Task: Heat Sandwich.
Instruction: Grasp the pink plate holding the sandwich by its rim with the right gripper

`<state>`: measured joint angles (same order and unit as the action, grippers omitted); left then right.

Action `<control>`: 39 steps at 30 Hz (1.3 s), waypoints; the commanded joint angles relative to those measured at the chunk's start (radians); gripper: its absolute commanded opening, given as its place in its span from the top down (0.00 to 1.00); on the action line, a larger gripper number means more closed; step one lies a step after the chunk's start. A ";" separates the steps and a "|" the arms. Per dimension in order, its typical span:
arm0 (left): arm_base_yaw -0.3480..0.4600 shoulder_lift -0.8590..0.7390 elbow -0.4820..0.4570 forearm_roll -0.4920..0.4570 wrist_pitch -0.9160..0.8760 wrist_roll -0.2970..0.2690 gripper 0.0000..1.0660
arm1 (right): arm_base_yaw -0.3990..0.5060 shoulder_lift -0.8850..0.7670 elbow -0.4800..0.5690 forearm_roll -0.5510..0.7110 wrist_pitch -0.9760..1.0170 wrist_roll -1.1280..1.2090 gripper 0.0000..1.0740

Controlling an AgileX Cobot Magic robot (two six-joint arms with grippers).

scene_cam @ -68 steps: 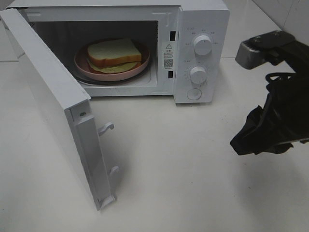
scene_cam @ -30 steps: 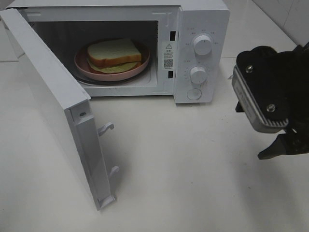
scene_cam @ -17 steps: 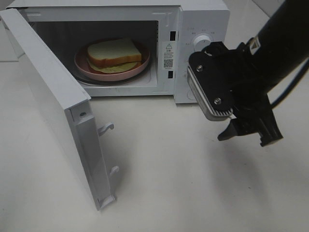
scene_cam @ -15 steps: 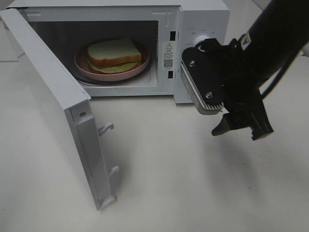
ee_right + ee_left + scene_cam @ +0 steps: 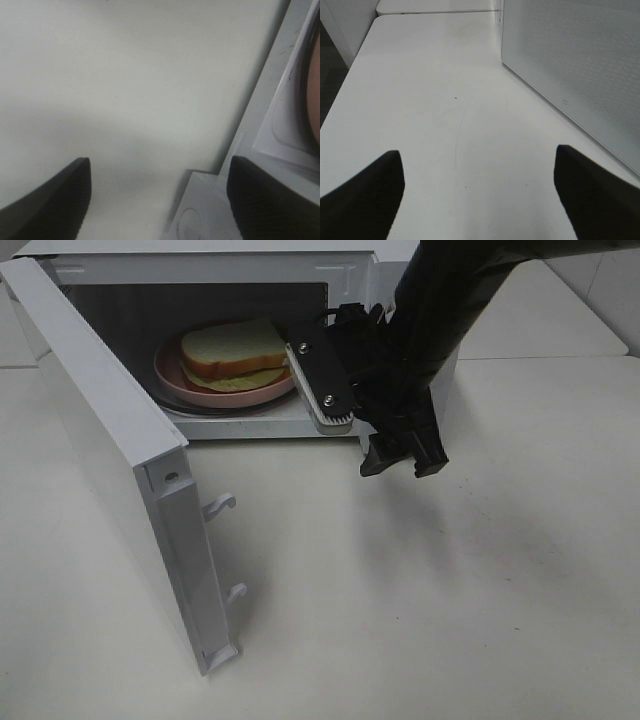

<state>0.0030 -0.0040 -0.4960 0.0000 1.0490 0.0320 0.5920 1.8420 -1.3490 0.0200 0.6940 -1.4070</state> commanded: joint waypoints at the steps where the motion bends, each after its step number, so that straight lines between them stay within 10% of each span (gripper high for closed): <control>1: 0.001 -0.017 0.003 -0.009 -0.012 -0.003 0.29 | 0.021 0.047 -0.050 -0.030 0.000 -0.013 0.34; 39: 0.001 -0.017 0.003 -0.005 -0.012 -0.003 0.29 | 0.036 0.422 -0.515 0.016 0.025 0.028 0.37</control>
<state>0.0030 -0.0040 -0.4960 0.0000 1.0490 0.0320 0.6280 2.2540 -1.8480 0.0190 0.7070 -1.3870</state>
